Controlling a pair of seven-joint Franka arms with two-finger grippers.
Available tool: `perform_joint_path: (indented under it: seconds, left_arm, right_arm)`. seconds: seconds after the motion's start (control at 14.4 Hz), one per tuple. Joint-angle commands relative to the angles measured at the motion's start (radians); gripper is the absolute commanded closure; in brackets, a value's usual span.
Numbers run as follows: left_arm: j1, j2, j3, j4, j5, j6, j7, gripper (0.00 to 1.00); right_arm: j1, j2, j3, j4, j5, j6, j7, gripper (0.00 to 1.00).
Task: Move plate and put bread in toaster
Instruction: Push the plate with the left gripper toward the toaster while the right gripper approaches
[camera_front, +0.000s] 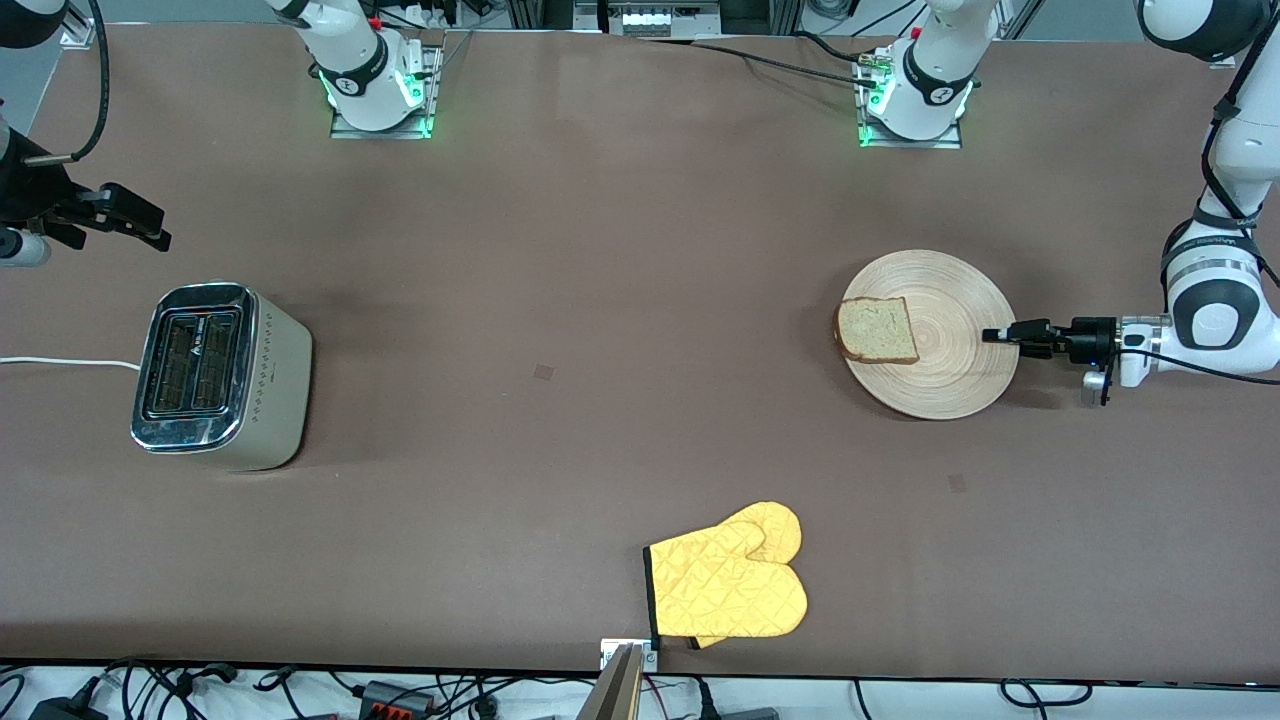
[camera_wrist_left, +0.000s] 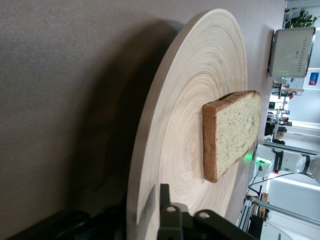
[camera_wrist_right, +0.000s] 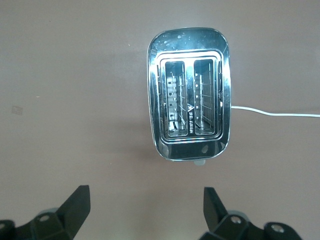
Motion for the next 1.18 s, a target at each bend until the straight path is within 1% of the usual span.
perform_joint_path:
  seconds: [0.0,0.14,0.28,0.35,0.48,0.55,0.62,0.76,0.9,0.97,1.04,1.11]
  left_arm:
    - [-0.002,-0.015,-0.001,-0.014,-0.015,0.011,0.027,0.99]
    - [-0.002,-0.020,-0.001,-0.008,-0.015,0.004,0.027,0.99]
    - [-0.002,-0.026,-0.002,0.002,-0.016,-0.038,0.015,0.99]
    - [0.001,-0.037,-0.004,0.011,-0.015,-0.080,0.032,0.99]
    - [-0.011,-0.029,-0.022,0.078,-0.007,-0.212,0.026,0.99]
    - [-0.038,-0.027,-0.027,0.078,-0.019,-0.216,0.012,0.99]
    - [-0.060,-0.029,-0.027,0.087,-0.025,-0.211,0.009,0.99]
    - [-0.109,-0.032,-0.030,0.083,-0.086,-0.184,-0.025,0.99]
    - [-0.195,-0.035,-0.030,0.062,-0.190,-0.164,-0.130,0.99]
    - [-0.222,-0.037,-0.032,0.028,-0.250,-0.107,-0.132,0.99]
    - [-0.245,-0.040,-0.056,-0.007,-0.302,-0.037,-0.132,0.99]
    - [-0.255,-0.041,-0.105,-0.030,-0.347,0.035,-0.132,0.99]
  right_arm:
    - [-0.002,-0.007,0.001,-0.001,0.011,0.002,-0.006,0.00]
    - [-0.003,-0.007,0.000,0.001,0.013,0.000,-0.006,0.00]
    - [-0.005,-0.008,0.000,-0.001,0.013,0.000,-0.006,0.00]
    - [-0.003,-0.008,0.000,0.001,0.013,0.003,-0.006,0.00]
    - [-0.002,-0.005,0.001,0.001,0.013,0.005,-0.006,0.00]
    - [-0.002,-0.007,0.001,-0.001,0.013,0.000,-0.009,0.00]
    - [0.000,-0.005,0.001,-0.001,0.013,-0.001,-0.016,0.00]
    - [0.006,0.012,0.009,-0.001,0.011,0.011,-0.005,0.00]
    - [0.041,0.055,0.012,0.001,0.013,0.016,-0.005,0.00]
    - [0.059,0.079,0.012,0.002,0.013,0.017,-0.005,0.00]
    - [0.072,0.098,0.014,0.002,0.013,0.025,-0.005,0.00]
    - [0.093,0.102,0.014,0.002,0.004,0.039,-0.006,0.00]
